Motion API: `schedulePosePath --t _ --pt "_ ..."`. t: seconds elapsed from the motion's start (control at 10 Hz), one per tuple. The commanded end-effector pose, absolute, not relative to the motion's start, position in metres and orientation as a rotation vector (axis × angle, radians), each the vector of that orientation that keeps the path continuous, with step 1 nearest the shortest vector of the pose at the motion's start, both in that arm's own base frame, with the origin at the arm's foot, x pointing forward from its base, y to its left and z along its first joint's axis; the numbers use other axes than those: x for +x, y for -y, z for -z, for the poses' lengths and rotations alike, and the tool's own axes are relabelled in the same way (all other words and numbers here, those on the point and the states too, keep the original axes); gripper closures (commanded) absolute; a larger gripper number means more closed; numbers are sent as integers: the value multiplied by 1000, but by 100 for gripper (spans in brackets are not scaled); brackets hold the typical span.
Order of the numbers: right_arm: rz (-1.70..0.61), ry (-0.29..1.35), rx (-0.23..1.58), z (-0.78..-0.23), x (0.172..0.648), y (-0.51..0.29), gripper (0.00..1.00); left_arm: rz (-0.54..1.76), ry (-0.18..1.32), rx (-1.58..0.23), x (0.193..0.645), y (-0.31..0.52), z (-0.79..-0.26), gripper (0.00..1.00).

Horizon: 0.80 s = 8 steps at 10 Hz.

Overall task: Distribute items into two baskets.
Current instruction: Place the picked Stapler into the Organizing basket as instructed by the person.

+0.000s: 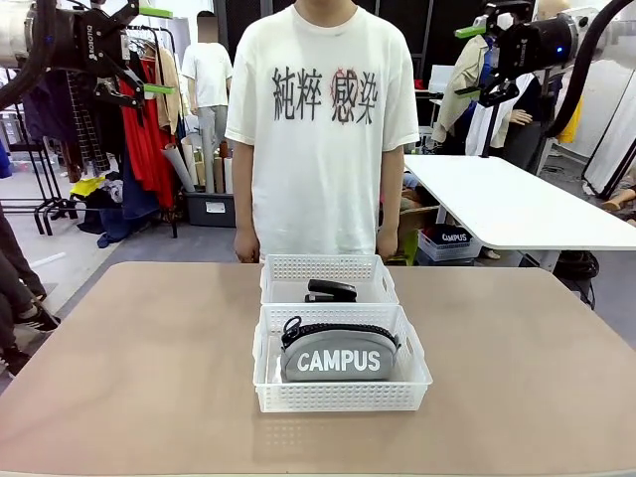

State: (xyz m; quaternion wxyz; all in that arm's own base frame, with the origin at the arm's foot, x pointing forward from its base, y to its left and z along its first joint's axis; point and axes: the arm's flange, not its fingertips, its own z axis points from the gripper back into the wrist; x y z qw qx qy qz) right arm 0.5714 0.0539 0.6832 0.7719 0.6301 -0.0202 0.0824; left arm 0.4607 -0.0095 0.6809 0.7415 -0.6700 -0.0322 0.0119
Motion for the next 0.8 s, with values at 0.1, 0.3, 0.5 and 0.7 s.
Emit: schedulePosePath --t 0.1,0.3,0.5,0.7 --pt "-176 117 1461 -680 564 -48 0 -26 65 -1478 459 10 -684 0" --pt "-154 120 1481 -680 567 -43 0 -26 65 -1478 459 10 -684 0" --pt "-155 132 1462 -679 570 -46 0 -26 65 -1478 459 10 -684 0" --pt "-154 90 1456 -685 576 -40 0 -26 65 -1478 459 10 -684 0"
